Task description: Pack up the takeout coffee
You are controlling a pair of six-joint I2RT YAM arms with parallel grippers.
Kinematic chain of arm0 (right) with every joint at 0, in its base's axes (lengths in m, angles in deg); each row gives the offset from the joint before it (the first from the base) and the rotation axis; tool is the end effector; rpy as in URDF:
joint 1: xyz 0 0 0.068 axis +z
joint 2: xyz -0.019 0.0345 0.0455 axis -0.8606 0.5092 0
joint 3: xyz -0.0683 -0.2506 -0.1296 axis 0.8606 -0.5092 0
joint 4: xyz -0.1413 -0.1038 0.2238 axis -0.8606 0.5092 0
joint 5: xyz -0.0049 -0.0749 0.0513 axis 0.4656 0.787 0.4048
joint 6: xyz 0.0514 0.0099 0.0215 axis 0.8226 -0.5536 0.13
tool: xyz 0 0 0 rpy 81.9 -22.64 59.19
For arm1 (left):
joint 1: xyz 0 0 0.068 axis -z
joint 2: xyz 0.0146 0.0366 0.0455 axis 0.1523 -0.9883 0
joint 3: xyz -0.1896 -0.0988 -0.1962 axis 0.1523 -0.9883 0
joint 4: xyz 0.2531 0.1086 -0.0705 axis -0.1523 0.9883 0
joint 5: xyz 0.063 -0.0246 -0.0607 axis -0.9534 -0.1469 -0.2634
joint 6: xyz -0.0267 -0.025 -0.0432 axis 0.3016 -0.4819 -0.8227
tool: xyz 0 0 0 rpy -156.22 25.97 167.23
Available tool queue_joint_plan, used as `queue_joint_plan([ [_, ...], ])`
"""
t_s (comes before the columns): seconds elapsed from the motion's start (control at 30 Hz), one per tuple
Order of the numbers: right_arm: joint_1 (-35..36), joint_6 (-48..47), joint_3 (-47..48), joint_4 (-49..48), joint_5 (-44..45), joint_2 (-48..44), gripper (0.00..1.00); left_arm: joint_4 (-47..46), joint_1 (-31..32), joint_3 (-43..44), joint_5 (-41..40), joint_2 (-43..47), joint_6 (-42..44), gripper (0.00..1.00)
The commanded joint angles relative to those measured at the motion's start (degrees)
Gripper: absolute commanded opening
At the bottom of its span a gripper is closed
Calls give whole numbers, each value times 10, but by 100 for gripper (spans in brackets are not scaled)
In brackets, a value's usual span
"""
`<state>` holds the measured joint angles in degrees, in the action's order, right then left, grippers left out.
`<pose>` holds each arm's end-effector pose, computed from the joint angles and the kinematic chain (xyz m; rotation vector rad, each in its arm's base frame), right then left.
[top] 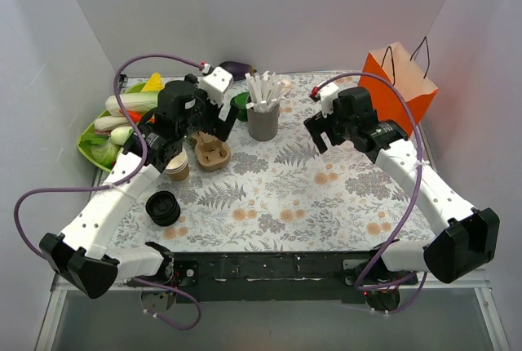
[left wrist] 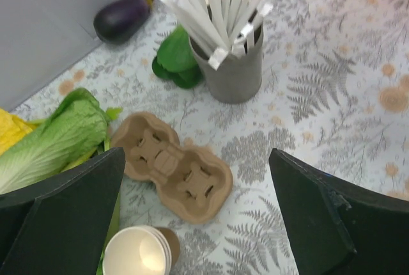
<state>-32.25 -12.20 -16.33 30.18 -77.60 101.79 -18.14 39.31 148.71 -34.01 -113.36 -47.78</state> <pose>0.2785 0.1393 0.3578 -0.7130 2.0497 0.0569 0.2457 -0.1429 0.4328 0.0659 1.9876 -0.5953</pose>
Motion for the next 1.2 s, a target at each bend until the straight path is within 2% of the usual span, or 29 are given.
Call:
queue_joint_plan([
  [0.0,4,-52,16,32,-90,-1,97,166,-19,48,55,-11,23,98],
  [0.07,5,-98,16,54,-113,-3,97,228,-19,67,70,-27,21,98],
  [0.2,3,-123,-5,56,-133,-3,97,300,-21,85,81,-29,29,98],
  [0.33,4,-118,-8,61,-152,7,97,401,-24,99,35,-61,-25,98],
  [0.43,3,-112,-20,55,-171,6,95,464,-32,92,10,-96,-71,86],
  [0.5,4,-110,-34,48,-189,4,95,465,-50,64,7,-98,-86,79],
  [0.53,3,-107,-35,48,-193,4,93,460,-60,61,5,-98,-88,72],
  [0.67,4,-105,-44,41,-204,-2,93,440,-115,78,-21,-110,-93,56],
  [0.73,4,-105,-57,34,-202,-7,93,428,-118,96,-49,-126,-92,54],
  [0.77,4,-105,-62,33,-203,-10,93,424,-120,101,-56,-132,-88,47],
  [0.87,4,-102,-69,35,-212,-13,93,430,-130,117,-47,-166,-79,37],
  [1.0,4,-104,-67,40,-217,-13,93,429,-146,112,-16,-193,-82,39],
  [1.17,4,-113,-64,45,-208,-10,93,419,-164,99,-19,-213,-82,39],
])
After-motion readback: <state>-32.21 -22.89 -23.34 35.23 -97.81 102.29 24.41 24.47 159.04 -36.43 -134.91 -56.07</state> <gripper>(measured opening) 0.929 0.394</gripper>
